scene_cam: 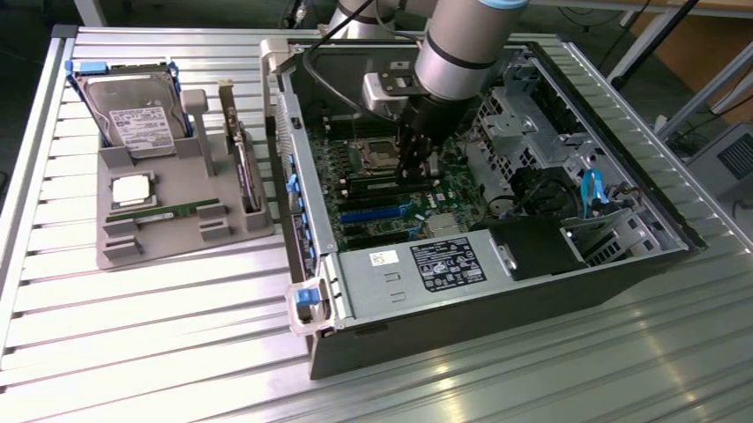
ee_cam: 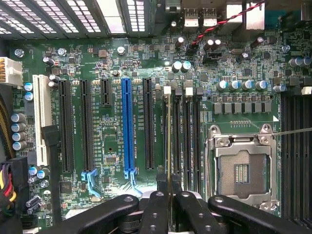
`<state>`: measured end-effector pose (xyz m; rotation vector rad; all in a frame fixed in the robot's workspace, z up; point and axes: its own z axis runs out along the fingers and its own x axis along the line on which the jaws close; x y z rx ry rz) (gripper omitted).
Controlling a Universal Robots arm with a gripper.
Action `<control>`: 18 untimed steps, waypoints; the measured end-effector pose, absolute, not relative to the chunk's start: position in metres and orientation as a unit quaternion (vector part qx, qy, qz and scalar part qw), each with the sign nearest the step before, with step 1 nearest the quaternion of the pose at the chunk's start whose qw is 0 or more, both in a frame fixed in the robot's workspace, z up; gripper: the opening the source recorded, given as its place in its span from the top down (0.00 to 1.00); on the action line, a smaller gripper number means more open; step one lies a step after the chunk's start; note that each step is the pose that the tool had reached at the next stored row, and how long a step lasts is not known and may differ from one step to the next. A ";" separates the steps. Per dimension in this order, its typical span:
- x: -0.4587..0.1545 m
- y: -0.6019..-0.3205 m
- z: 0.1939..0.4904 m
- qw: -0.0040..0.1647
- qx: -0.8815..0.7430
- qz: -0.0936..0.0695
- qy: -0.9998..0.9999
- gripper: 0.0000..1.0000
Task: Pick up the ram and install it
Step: 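Insert the ram into the slot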
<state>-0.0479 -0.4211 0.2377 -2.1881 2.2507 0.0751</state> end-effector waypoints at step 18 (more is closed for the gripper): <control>-0.048 -0.418 0.233 0.002 -0.703 0.025 0.711 0.88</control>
